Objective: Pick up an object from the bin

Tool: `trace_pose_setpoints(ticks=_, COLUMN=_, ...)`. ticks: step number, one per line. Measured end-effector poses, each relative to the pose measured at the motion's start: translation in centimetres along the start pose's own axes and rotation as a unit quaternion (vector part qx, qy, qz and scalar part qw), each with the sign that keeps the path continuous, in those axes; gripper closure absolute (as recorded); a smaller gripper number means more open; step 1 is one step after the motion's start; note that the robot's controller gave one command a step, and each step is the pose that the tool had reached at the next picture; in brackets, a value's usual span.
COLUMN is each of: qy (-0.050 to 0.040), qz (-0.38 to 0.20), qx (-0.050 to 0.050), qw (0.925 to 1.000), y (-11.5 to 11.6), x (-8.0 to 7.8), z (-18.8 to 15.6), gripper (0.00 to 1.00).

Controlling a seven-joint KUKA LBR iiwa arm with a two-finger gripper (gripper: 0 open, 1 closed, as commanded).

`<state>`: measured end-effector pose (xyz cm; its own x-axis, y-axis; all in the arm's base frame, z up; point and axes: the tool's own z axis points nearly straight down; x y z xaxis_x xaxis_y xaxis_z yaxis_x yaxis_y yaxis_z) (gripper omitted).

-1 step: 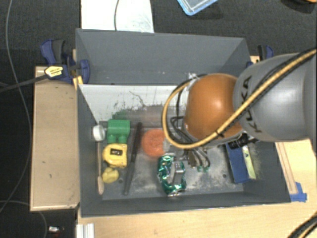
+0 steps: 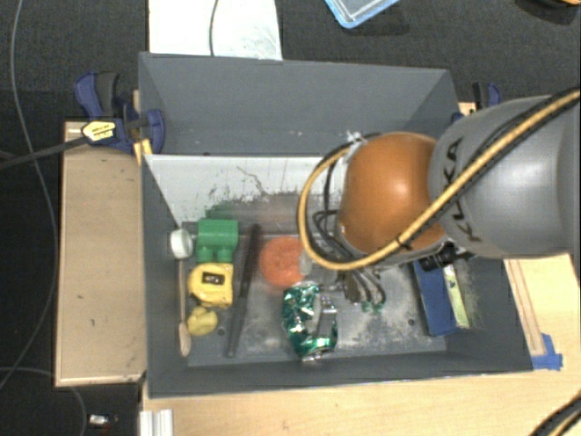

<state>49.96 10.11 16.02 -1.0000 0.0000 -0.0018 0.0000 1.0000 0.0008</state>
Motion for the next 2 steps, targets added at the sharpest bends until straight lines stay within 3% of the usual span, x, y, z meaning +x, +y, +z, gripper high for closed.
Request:
trace_pose_setpoints(ticks=1, qy=0.0002, qz=0.057, qx=0.0, qw=0.9984, y=-4.29, x=-2.21, z=6.63, gripper=1.0)
trace_pose_setpoints(ticks=2, qy=0.0002, qz=0.056, qx=0.0, qw=0.9984, y=-4.28, x=-2.21, z=6.63, gripper=1.0)
